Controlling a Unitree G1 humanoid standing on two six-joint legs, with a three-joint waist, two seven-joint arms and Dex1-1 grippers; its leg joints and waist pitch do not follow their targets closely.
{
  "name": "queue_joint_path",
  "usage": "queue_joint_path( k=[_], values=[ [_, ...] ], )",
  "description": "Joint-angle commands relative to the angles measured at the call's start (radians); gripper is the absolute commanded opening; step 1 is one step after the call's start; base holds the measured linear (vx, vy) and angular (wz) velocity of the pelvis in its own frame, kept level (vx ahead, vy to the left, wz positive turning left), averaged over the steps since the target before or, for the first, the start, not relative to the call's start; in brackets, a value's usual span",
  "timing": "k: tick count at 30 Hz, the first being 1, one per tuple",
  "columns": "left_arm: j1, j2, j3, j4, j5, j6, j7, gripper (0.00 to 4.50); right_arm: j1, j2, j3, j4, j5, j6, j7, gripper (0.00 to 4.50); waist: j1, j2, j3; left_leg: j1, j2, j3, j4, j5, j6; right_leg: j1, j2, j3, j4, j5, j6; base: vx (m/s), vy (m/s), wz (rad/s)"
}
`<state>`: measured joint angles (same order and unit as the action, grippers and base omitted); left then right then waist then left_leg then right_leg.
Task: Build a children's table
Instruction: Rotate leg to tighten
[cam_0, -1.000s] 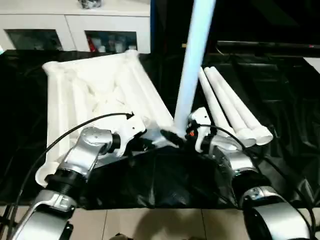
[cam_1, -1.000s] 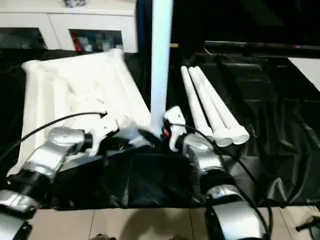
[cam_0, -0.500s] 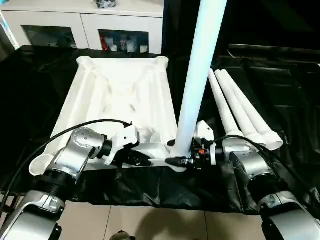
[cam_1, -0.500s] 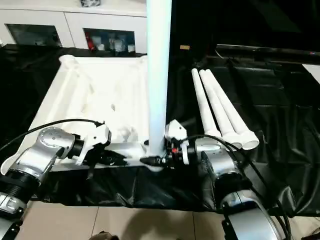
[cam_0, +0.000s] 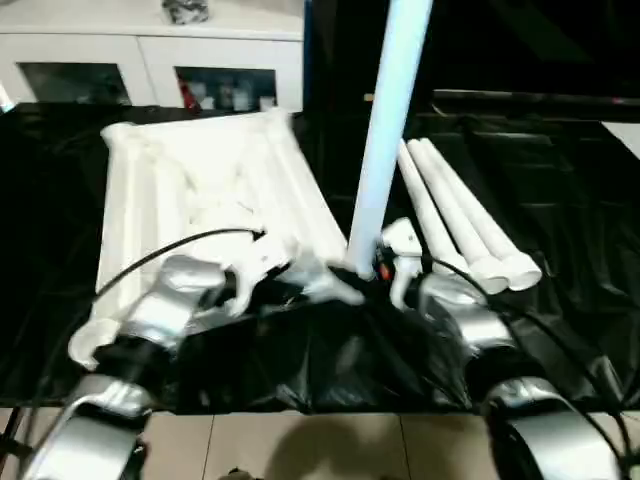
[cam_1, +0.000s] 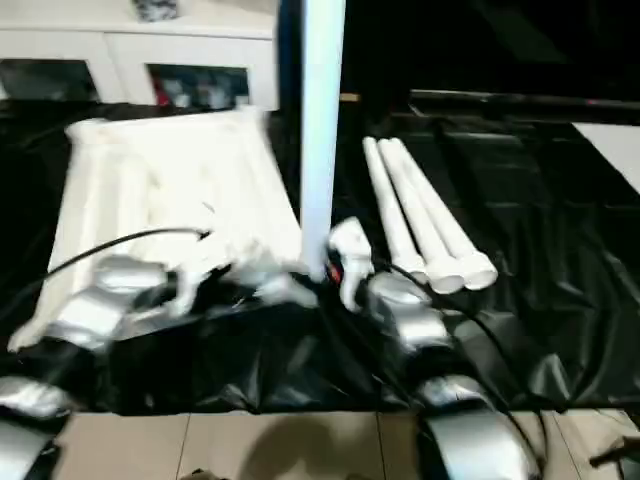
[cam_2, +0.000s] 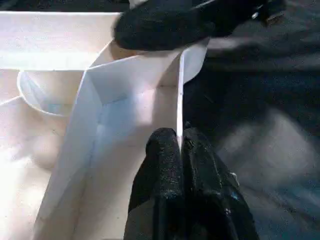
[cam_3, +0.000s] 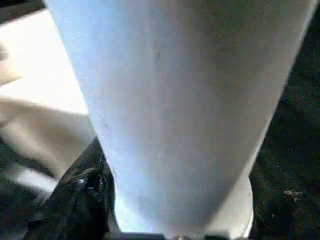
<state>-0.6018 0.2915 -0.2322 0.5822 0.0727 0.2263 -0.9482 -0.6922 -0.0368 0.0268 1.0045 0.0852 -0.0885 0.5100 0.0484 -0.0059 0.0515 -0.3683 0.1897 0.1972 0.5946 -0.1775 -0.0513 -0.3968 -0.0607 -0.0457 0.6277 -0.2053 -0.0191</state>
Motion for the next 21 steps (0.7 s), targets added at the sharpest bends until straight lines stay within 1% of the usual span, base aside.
queue_joint_path(
  k=[1, 2, 3, 5, 7, 8, 11, 12, 14, 15, 16, 17, 18, 19, 20, 21],
  values=[
    [-0.016, -0.053, -0.002, -0.033, -0.013, 0.011, 0.057, 0.00, -0.001, 0.048, 0.025, 0.058, -0.025, 0.036, -0.076, 2.73, 0.000, -0.003, -0.054, 0.017, 0.045, -0.029, -0.079, -0.284, -0.021, 0.027, -0.088, 0.051, -0.100, -0.344, -0.181, 0.000, 0.000, 0.00],
    [-0.016, -0.053, -0.002, -0.033, -0.013, 0.011, 0.057, 0.00, -0.001, 0.048, 0.025, 0.058, -0.025, 0.036, -0.076, 2.73, 0.001, -0.001, -0.057, 0.013, 0.044, -0.027, -0.077, -0.258, -0.008, 0.031, -0.087, 0.051, -0.096, -0.288, -0.190, 0.000, 0.000, 0.00],
    [0.000, -0.071, -0.017, -0.062, -0.009, 0.023, 0.058, 0.00, -0.010, 0.065, 0.020, 0.071, -0.028, 0.019, -0.096, 2.73, 0.001, -0.004, -0.057, 0.012, 0.044, -0.026, -0.077, -0.249, -0.002, 0.032, -0.087, 0.051, -0.095, -0.271, -0.191, 0.000, 0.000, 0.00],
    [0.010, -0.081, -0.026, -0.075, -0.013, 0.026, 0.051, 0.00, -0.013, 0.077, 0.010, 0.076, -0.022, 0.002, -0.077, 3.43, 0.003, -0.004, -0.059, 0.009, 0.045, -0.023, -0.075, -0.213, 0.017, 0.036, -0.086, 0.050, -0.090, -0.207, -0.204, 0.000, 0.000, 0.00],
    [0.012, -0.083, -0.028, -0.075, -0.012, 0.026, 0.051, 0.00, -0.017, 0.082, 0.004, 0.082, -0.020, -0.012, -0.064, 3.50, 0.003, -0.003, -0.060, 0.008, 0.044, -0.022, -0.074, -0.199, 0.024, 0.037, -0.085, 0.049, -0.087, -0.181, -0.211, 0.000, 0.000, 0.00],
    [0.013, -0.082, -0.029, -0.075, -0.010, 0.026, 0.048, 0.00, -0.019, 0.082, 0.007, 0.083, -0.023, -0.018, -0.058, 3.63, 0.004, -0.003, -0.059, 0.009, 0.045, -0.022, -0.075, -0.198, 0.030, 0.038, -0.084, 0.049, -0.087, -0.171, -0.215, 0.000, 0.000, 0.00],
    [0.018, -0.066, -0.037, -0.082, -0.023, 0.016, 0.016, 0.00, -0.025, 0.075, 0.008, 0.087, -0.023, -0.037, -0.022, 3.98, 0.004, 0.000, -0.057, 0.010, 0.046, -0.022, -0.077, -0.220, 0.026, 0.037, -0.085, 0.049, -0.090, -0.192, -0.217, 0.000, 0.000, 0.00],
    [0.022, -0.057, -0.039, -0.087, -0.025, 0.009, 0.001, 0.00, -0.026, 0.067, 0.012, 0.086, -0.020, -0.046, -0.003, 4.10, 0.003, -0.001, -0.057, 0.010, 0.046, -0.022, -0.077, -0.224, 0.025, 0.038, -0.084, 0.049, -0.090, -0.194, -0.217, 0.000, 0.000, 0.00],
    [0.025, -0.048, -0.038, -0.092, -0.031, 0.004, -0.018, 0.00, -0.022, 0.056, 0.018, 0.077, -0.018, -0.055, 0.032, 4.10, 0.002, 0.001, -0.058, 0.009, 0.046, -0.023, -0.077, -0.222, 0.025, 0.039, -0.086, 0.050, -0.089, -0.191, -0.218, 0.000, 0.000, 0.00],
    [0.031, -0.032, -0.039, -0.101, -0.042, -0.005, -0.056, 0.00, -0.013, 0.036, 0.026, 0.060, -0.011, -0.063, 0.102, 4.10, 0.002, -0.001, -0.059, 0.009, 0.045, -0.021, -0.076, -0.216, 0.030, 0.040, -0.085, 0.049, -0.088, -0.177, -0.222, 0.000, 0.000, 0.00],
    [0.031, -0.032, -0.039, -0.101, -0.042, -0.005, -0.056, 0.00, -0.013, 0.036, 0.026, 0.060, -0.011, -0.063, 0.102, 4.10, 0.003, 0.001, -0.060, 0.008, 0.046, -0.022, -0.075, -0.208, 0.038, 0.042, -0.085, 0.049, -0.086, -0.159, -0.227, 0.000, 0.000, 0.00],
    [0.036, -0.011, -0.043, -0.106, -0.053, -0.024, -0.103, 0.00, 0.004, 0.010, 0.041, 0.032, -0.002, -0.066, 0.201, 4.10, 0.003, 0.004, -0.060, 0.008, 0.046, -0.022, -0.074, -0.201, 0.046, 0.043, -0.085, 0.049, -0.084, -0.139, -0.234, 0.000, 0.000, 0.00],
    [0.041, 0.003, -0.045, -0.114, -0.060, -0.031, -0.138, 0.00, 0.017, -0.010, 0.054, 0.011, 0.001, -0.074, 0.282, 4.10, 0.004, 0.003, -0.060, 0.008, 0.046, -0.021, -0.074, -0.200, 0.050, 0.043, -0.083, 0.048, -0.084, -0.131, -0.236, 0.000, 0.000, 0.00],
    [0.044, 0.015, -0.046, -0.118, -0.066, -0.034, -0.163, 0.00, 0.029, -0.027, 0.066, -0.010, 0.003, -0.079, 0.340, 4.10, 0.004, 0.004, -0.061, 0.007, 0.047, -0.021, -0.073, -0.194, 0.056, 0.045, -0.082, 0.048, -0.082, -0.115, -0.239, 0.000, 0.000, 0.00],
    [0.047, 0.028, -0.049, -0.120, -0.071, -0.049, -0.192, 0.00, 0.041, -0.044, 0.076, -0.032, 0.011, -0.074, 0.399, 4.10, 0.010, 0.005, -0.062, 0.006, 0.050, -0.018, -0.070, -0.168, 0.072, 0.046, -0.081, 0.046, -0.075, -0.065, -0.253, 0.000, 0.000, 0.00],
    [0.048, 0.034, -0.051, -0.120, -0.073, -0.058, -0.207, 0.00, 0.046, -0.053, 0.081, -0.042, 0.015, -0.072, 0.430, 4.10, 0.013, 0.006, -0.062, 0.007, 0.051, -0.017, -0.070, -0.164, 0.076, 0.044, -0.080, 0.044, -0.075, -0.059, -0.259, 0.000, 0.000, 0.00]
  ],
)
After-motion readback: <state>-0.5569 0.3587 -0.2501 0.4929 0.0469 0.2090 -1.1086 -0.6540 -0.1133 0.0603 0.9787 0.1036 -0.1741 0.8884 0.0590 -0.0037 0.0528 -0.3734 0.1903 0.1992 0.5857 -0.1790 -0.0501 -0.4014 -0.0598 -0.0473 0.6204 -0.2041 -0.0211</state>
